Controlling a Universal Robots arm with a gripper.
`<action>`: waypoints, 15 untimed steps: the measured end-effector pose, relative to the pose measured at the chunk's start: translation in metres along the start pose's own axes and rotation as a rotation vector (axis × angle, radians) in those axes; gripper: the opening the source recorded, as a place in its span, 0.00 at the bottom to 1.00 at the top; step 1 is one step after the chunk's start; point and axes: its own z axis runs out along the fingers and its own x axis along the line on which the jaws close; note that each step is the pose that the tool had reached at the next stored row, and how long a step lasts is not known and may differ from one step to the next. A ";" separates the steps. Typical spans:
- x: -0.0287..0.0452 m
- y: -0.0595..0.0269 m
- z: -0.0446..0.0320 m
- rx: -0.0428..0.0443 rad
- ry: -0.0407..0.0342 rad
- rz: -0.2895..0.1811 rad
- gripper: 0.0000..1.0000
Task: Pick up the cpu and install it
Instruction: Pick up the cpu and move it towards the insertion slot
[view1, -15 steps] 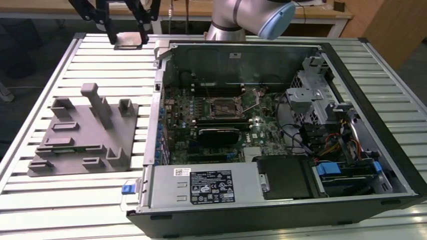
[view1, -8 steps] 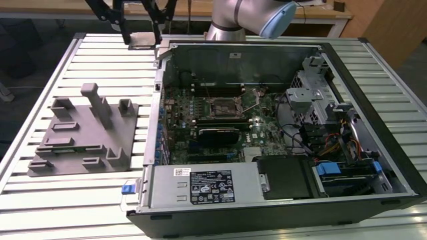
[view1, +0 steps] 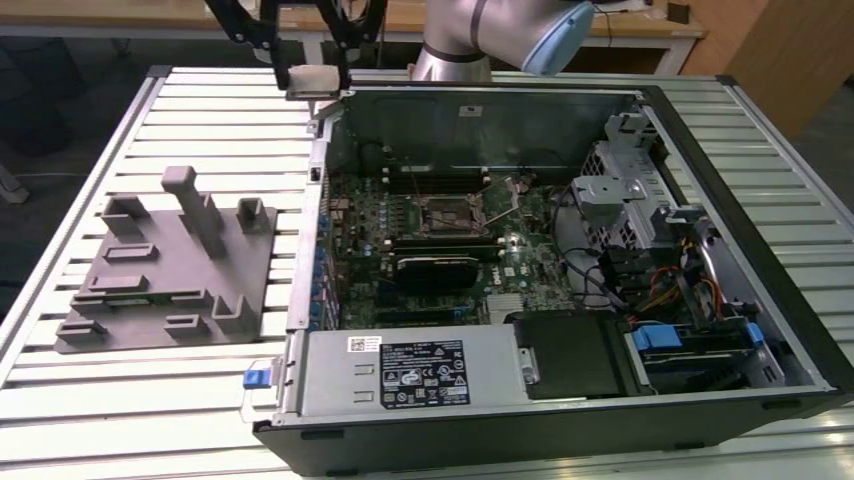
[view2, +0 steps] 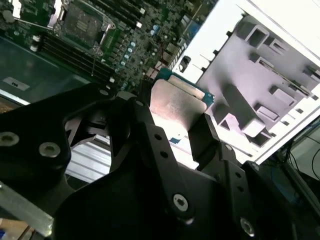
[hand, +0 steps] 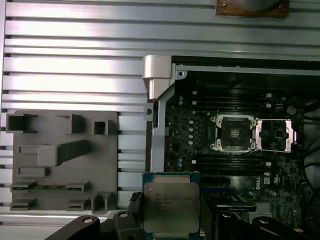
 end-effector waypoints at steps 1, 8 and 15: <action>-0.0015 0.0000 0.0002 0.0001 0.0000 0.000 0.54; -0.0135 -0.0002 0.0008 0.0001 0.0000 0.000 0.54; -0.0192 -0.0003 0.0010 0.0001 0.0000 0.000 0.54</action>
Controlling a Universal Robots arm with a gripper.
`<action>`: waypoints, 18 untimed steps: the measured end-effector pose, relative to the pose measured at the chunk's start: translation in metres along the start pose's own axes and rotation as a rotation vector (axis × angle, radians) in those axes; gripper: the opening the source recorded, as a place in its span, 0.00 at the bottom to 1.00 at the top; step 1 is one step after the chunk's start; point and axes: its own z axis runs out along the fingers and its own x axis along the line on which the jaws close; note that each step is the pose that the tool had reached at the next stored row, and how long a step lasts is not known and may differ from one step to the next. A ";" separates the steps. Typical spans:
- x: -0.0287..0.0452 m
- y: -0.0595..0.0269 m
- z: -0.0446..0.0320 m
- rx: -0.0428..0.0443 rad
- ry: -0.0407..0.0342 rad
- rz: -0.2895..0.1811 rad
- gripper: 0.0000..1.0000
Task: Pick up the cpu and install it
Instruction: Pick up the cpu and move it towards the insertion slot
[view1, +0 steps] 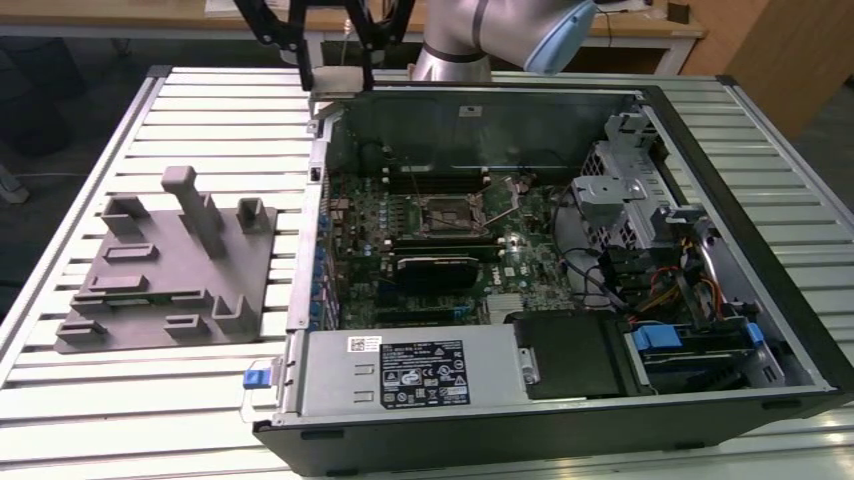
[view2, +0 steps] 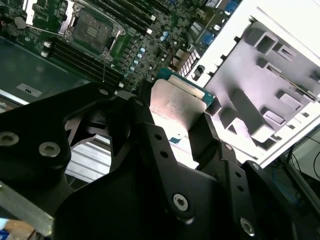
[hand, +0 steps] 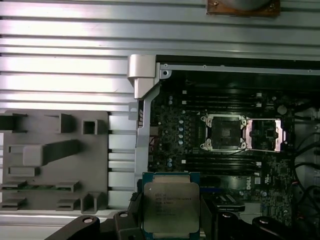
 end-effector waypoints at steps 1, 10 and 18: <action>-0.0007 0.0000 0.0000 0.0001 0.0001 0.000 0.54; -0.0133 -0.0001 0.0005 0.0000 0.0001 0.000 0.54; -0.0204 -0.0003 0.0007 0.0000 0.0000 0.000 0.54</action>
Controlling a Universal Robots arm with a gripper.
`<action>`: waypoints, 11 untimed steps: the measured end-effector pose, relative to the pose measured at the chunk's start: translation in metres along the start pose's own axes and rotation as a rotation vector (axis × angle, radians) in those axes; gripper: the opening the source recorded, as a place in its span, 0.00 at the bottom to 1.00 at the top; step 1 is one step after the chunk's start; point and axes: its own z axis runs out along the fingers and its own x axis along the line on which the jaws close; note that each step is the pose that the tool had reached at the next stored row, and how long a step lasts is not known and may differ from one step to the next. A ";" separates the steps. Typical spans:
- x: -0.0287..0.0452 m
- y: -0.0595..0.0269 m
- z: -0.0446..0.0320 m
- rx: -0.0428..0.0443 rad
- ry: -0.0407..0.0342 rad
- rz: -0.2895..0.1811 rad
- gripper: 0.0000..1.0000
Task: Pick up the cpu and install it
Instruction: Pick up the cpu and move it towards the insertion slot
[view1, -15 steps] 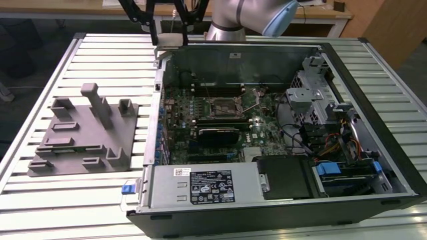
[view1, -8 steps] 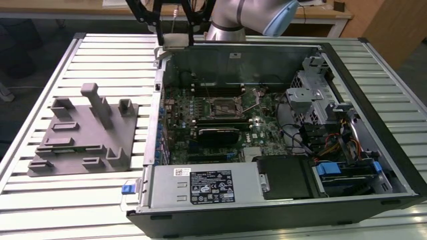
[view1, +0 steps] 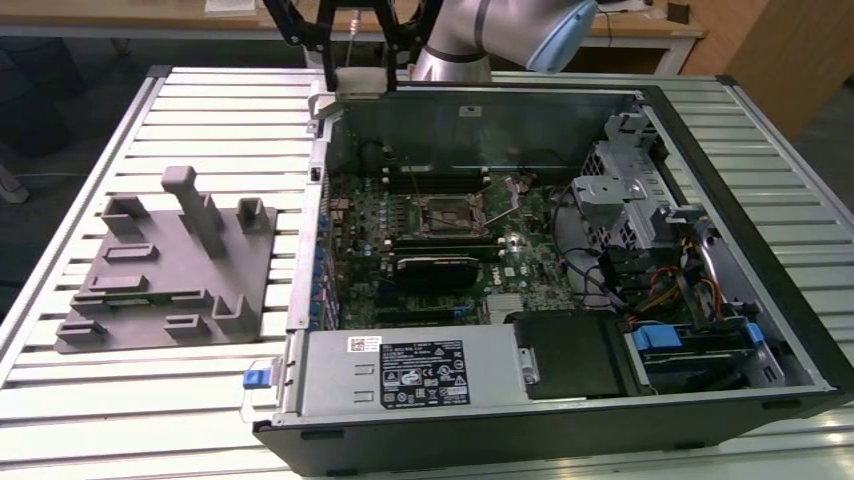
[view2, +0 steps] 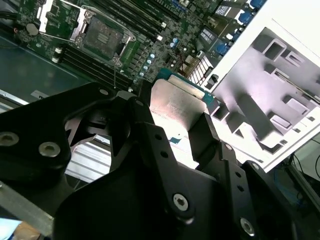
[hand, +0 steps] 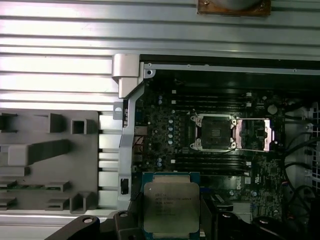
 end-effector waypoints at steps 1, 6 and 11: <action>-0.0007 0.0001 0.0001 0.0000 0.0000 0.000 0.54; -0.0068 0.0000 0.0006 0.0001 0.0001 0.000 0.54; -0.0148 -0.0001 0.0014 0.0000 0.0000 0.000 0.54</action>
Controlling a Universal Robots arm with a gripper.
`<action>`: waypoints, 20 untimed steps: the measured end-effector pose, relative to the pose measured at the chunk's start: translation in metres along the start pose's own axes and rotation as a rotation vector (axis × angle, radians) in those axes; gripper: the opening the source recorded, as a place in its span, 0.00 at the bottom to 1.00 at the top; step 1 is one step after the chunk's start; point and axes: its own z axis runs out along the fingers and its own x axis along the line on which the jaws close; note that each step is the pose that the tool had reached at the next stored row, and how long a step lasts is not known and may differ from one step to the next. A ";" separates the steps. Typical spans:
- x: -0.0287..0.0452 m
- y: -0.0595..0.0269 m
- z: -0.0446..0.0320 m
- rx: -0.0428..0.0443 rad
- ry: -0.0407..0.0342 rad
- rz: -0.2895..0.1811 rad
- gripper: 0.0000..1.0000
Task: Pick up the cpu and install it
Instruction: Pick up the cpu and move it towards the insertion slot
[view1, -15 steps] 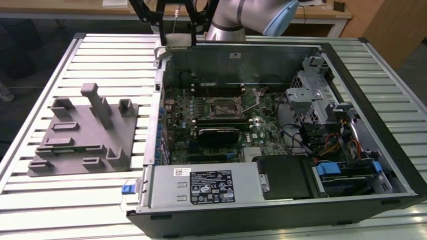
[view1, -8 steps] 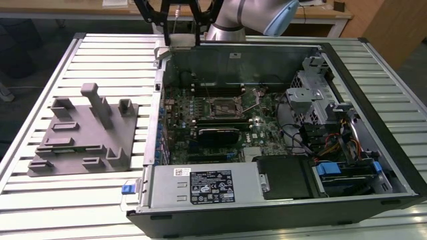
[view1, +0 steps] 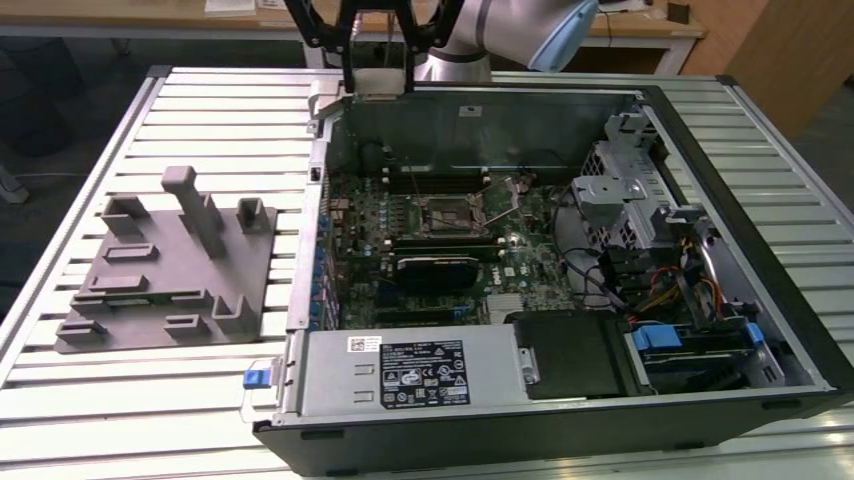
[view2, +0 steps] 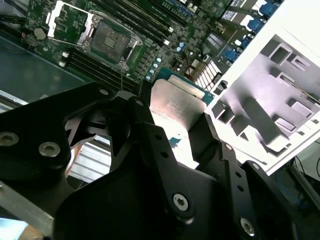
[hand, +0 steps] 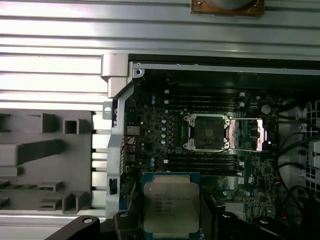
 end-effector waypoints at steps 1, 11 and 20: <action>-0.0008 0.0000 0.0004 0.0000 0.0000 0.000 0.54; -0.0087 0.0048 0.0034 0.0000 0.0000 0.000 0.54; -0.0142 0.0076 0.0058 -0.0002 -0.0001 0.000 0.54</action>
